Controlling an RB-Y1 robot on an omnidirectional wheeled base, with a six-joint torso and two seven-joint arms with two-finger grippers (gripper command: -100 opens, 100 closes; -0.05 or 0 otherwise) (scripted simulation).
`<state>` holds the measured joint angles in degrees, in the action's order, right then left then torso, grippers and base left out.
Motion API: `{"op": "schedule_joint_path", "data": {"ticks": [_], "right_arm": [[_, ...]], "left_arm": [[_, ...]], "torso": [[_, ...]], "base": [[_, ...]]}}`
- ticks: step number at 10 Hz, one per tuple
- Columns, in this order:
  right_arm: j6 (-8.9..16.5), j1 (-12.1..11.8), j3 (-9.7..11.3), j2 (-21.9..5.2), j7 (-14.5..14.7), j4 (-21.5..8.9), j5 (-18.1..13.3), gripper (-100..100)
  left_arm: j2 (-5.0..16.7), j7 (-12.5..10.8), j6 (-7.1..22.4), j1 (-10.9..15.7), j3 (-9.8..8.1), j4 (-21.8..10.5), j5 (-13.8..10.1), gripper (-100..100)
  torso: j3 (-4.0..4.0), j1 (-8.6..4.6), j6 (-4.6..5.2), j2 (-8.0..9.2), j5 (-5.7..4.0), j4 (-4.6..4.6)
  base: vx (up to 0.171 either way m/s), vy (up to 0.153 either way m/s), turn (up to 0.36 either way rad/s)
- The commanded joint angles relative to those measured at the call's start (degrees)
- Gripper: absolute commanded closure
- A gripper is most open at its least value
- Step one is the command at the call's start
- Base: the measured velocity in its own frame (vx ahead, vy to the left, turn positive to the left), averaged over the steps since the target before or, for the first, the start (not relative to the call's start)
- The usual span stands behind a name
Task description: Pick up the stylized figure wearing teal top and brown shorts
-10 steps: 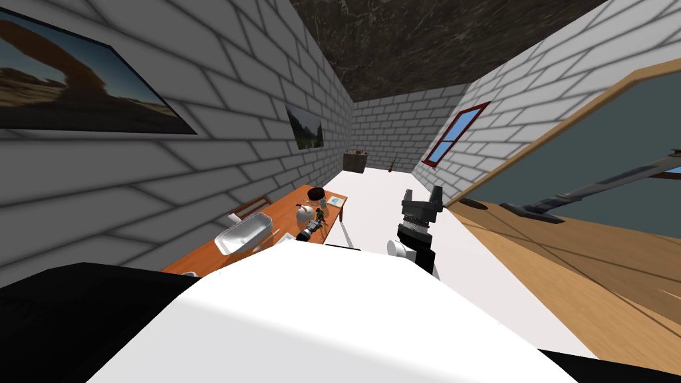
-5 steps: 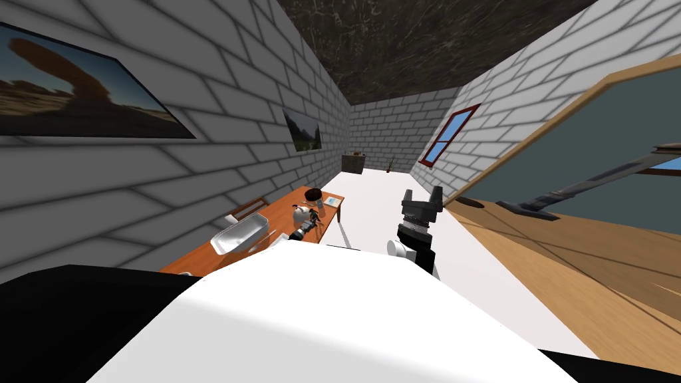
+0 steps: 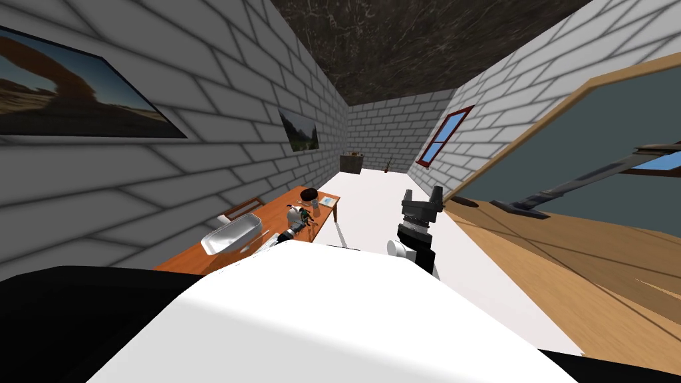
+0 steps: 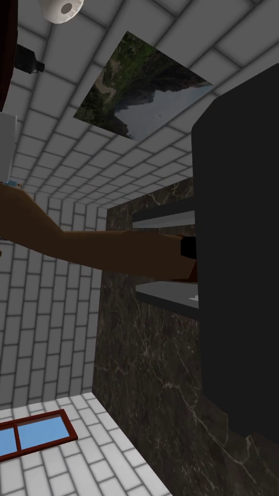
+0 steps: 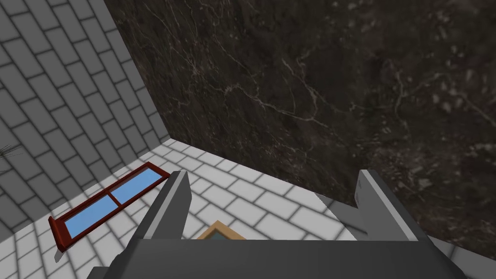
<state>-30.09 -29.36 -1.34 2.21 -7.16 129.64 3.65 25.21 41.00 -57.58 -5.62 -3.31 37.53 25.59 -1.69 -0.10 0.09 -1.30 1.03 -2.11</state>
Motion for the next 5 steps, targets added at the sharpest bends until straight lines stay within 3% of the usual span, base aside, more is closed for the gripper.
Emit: {"op": "schedule_joint_path", "data": {"ticks": [1, 2, 4, 5], "right_arm": [[0.0, 0.0, 0.0, 0.0, 0.0, 0.0, 0.0, 0], [0.0, 0.0, 0.0, 0.0, 0.0, 0.0, 0.0, 0], [0.0, 0.0, 0.0, 0.0, 0.0, 0.0, 0.0, 0], [0.0, 0.0, 0.0, 0.0, 0.0, 0.0, 0.0, 0]], "left_arm": [[2.9, -1.8, -2.9, 0.8, -0.95, -2.9, -1.7, 100], [4.2, -1.8, -3.2, 0.8, -0.95, -3.1, -1.7, 100], [3.9, -1.4, -3.8, 1.4, -0.97, -4.3, -1.7, 100], [4.0, -1.5, -3.8, 1.4, -0.98, -4.2, -1.7, 0]], "torso": [[0.0, 0.0, 0.0, 0.0, 0.0, 0.0], [-0.01, -0.05, 0.02, -0.02, 0.02, -0.01], [0.06, 0.19, 0.0, 0.11, 0.06, 0.02], [0.05, 0.34, 0.02, 0.09, 0.11, 0.02]], "base": [[0.019, -0.137, -0.044], [-0.003, -0.131, -0.011], [-0.012, -0.031, 0.009], [0.0, 0.0, 0.0]]}}
